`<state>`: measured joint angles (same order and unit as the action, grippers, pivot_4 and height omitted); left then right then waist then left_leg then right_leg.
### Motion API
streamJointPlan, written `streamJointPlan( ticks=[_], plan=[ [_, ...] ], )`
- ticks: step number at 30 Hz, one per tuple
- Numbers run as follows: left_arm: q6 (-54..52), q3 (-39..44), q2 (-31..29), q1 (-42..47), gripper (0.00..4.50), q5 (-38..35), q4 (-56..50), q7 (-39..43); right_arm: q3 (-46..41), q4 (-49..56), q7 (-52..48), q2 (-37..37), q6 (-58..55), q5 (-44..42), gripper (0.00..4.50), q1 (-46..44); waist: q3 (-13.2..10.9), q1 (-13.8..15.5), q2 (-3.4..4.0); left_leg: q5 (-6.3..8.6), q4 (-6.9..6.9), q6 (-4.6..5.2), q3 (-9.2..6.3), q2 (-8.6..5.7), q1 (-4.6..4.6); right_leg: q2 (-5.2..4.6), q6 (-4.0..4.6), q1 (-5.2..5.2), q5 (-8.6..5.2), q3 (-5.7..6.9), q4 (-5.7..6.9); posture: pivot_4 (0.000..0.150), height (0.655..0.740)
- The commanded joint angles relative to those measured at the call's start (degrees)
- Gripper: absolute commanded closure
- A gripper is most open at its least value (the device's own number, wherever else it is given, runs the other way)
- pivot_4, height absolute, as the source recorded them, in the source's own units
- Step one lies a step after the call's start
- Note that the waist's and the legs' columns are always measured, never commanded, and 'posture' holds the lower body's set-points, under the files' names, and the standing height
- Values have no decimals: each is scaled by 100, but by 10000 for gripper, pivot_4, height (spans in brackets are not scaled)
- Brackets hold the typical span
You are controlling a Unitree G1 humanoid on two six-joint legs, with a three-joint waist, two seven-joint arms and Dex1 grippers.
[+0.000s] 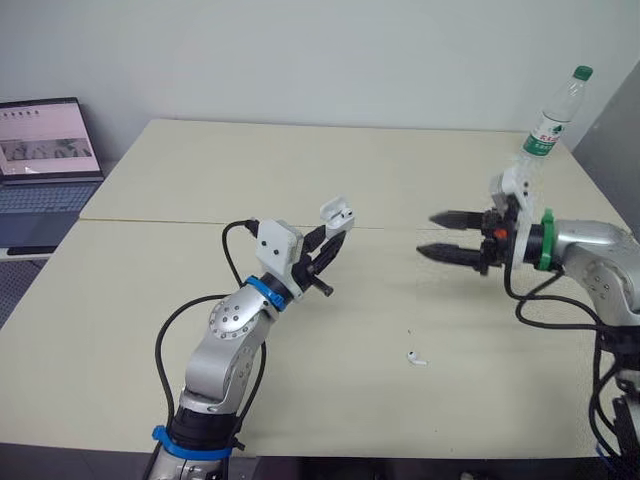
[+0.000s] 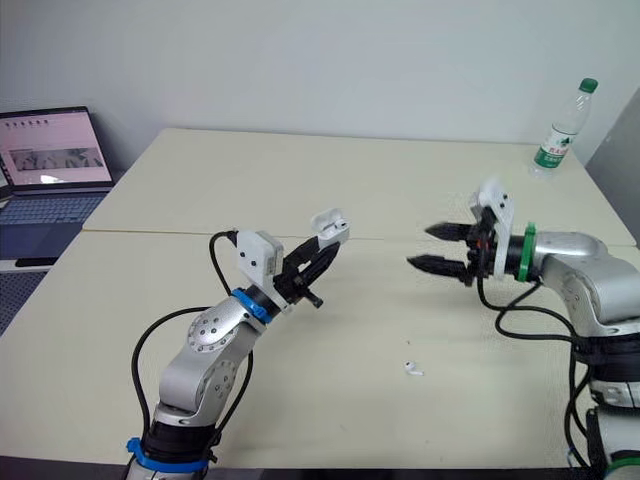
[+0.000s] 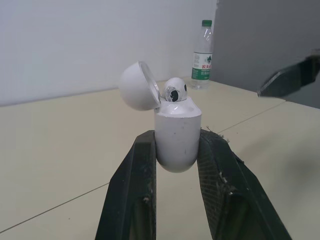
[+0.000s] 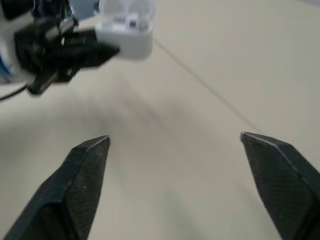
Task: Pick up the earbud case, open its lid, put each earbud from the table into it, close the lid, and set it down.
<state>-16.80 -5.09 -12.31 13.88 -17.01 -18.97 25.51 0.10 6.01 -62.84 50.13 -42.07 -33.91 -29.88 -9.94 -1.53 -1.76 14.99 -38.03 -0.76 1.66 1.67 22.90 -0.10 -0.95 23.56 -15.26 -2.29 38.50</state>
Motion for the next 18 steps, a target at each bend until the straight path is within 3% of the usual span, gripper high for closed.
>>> streamJointPlan(
  ticks=[1, 9, 18],
  plan=[
    [61, 91, -50, -84, 37054, -23, -396, -50, -62, 547, -522, 421, 83, -45, 392, 586, -1, 4, -2, 0, 0, 0, 0, 1, 0, 0, 0, 0, 0, 0, 0, 1500, 7400],
    [6, 29, -35, -244, 37054, 11, -579, -169, 65, 1542, -267, 469, 1040, 620, 392, 2520, -8, -5, -13, -1, -8, -1, 4, 1, -9, 2, -31, -7, -18, -6, 5, 1500, 7400],
    [-27, -37, -80, -311, 37054, 45, -676, -168, 476, 1413, 299, -262, 2385, 1635, 392, 2880, -8, -4, -14, -4, -10, -3, 7, 0, -17, 8, -35, -12, -20, -10, 6, 1500, 7400]
  ],
)
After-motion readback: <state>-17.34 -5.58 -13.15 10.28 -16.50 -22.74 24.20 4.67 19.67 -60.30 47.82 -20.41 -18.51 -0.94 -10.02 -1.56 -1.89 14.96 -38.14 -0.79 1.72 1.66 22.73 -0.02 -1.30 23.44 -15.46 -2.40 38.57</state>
